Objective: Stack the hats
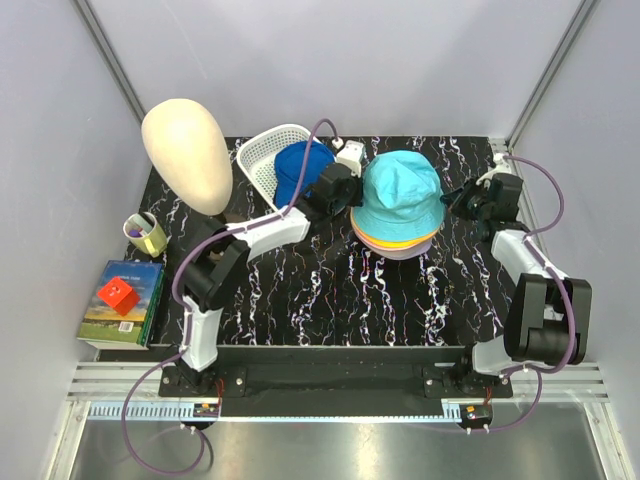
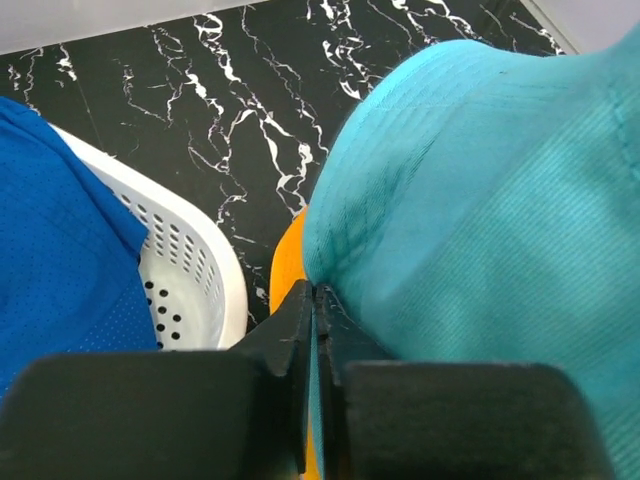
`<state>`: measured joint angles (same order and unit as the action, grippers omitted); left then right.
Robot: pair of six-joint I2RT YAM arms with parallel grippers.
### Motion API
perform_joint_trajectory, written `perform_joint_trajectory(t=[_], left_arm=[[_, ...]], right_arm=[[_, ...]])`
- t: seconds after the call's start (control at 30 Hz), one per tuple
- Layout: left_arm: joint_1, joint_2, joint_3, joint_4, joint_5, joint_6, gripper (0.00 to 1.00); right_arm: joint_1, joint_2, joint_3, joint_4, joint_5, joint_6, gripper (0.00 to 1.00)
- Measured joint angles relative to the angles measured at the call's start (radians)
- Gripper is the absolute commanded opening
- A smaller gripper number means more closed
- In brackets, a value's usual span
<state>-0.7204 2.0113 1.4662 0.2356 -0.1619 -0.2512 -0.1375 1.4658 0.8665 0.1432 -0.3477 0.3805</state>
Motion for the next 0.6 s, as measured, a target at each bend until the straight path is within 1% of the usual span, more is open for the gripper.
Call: perform_joint_trajectory(t=[0.03, 0.1, 0.13, 0.17, 0.2, 0.23, 0.27, 0.4, 0.5, 0.6], left_arm=[[-0.001, -0.005, -0.006, 0.001, -0.004, 0.001, 0.38], [-0.003, -0.025, -0.030, -0.019, -0.018, 0.018, 0.59], [-0.002, -0.045, -0.055, -0.035, -0.038, 0.017, 0.65], [-0.002, -0.061, -0.071, -0.051, -0.056, 0.030, 0.74], [-0.002, -0.082, -0.088, -0.072, -0.075, 0.040, 0.78], [-0.002, -0.109, -0.106, -0.094, -0.109, 0.052, 0.81], [-0.002, -0.135, -0.118, -0.112, -0.138, 0.070, 0.86], [0.007, -0.227, -0.129, -0.140, -0.253, 0.132, 0.95], [0.038, -0.255, -0.107, -0.155, -0.294, 0.158, 0.96], [0.098, -0.200, -0.023, -0.191, -0.324, 0.184, 0.97]], right_arm=[[0.000, -0.006, -0.002, -0.005, 0.007, 0.000, 0.11], [0.000, -0.025, -0.005, -0.032, 0.029, -0.004, 0.42], [0.000, -0.038, -0.009, -0.049, 0.052, -0.010, 0.61], [-0.003, -0.048, -0.012, -0.068, 0.072, -0.010, 0.68], [-0.005, -0.064, -0.017, -0.098, 0.105, -0.030, 0.72], [-0.010, -0.073, -0.021, -0.115, 0.119, -0.026, 0.78], [-0.015, -0.084, -0.024, -0.134, 0.134, -0.029, 0.80], [-0.021, -0.142, -0.040, -0.187, 0.187, -0.037, 0.86], [-0.021, -0.187, -0.051, -0.206, 0.208, -0.038, 0.88], [-0.021, -0.232, -0.054, -0.220, 0.217, -0.037, 0.88]])
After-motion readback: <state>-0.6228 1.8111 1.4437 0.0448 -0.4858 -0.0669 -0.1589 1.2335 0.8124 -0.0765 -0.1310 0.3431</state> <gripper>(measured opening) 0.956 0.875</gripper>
